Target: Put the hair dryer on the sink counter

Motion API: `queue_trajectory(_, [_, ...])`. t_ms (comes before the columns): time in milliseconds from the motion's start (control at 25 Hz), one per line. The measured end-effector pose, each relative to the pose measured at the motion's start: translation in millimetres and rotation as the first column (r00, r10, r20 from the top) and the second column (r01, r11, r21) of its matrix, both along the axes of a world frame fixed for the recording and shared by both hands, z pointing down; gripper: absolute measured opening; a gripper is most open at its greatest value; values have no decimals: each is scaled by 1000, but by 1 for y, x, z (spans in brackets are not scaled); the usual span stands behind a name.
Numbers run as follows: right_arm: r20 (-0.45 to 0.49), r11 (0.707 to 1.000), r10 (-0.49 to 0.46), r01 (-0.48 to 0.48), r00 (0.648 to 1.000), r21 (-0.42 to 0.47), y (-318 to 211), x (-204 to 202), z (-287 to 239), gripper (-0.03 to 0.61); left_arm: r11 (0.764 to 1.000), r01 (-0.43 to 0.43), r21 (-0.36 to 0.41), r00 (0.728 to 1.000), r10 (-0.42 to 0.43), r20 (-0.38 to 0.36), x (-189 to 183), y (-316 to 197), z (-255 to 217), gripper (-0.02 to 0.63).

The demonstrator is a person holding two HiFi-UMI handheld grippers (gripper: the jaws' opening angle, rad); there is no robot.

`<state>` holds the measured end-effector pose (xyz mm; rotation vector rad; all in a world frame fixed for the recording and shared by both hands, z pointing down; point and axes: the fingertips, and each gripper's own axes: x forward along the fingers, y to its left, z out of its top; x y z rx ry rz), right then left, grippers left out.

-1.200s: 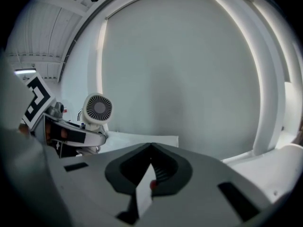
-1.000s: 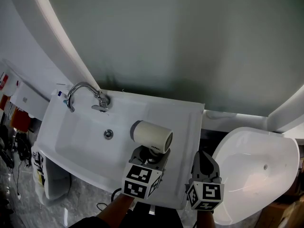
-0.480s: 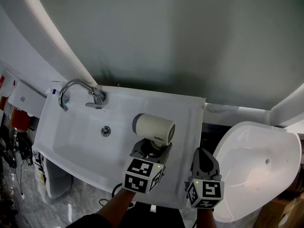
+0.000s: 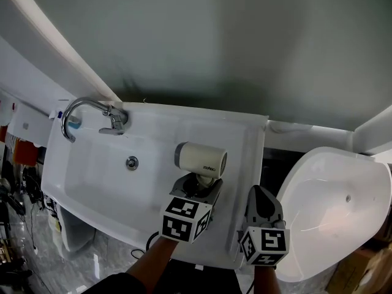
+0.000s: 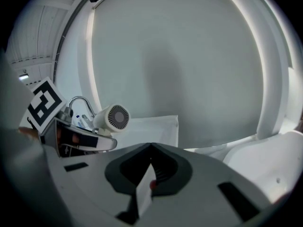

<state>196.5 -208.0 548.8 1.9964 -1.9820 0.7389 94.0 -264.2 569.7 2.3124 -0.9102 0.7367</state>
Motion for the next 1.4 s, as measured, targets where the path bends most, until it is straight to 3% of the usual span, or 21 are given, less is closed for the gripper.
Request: queue_trajectory(1400, [39, 999, 11, -9, 999, -46, -12, 12, 35, 21, 991, -13, -131, 994, 27, 109, 20, -13, 74, 222])
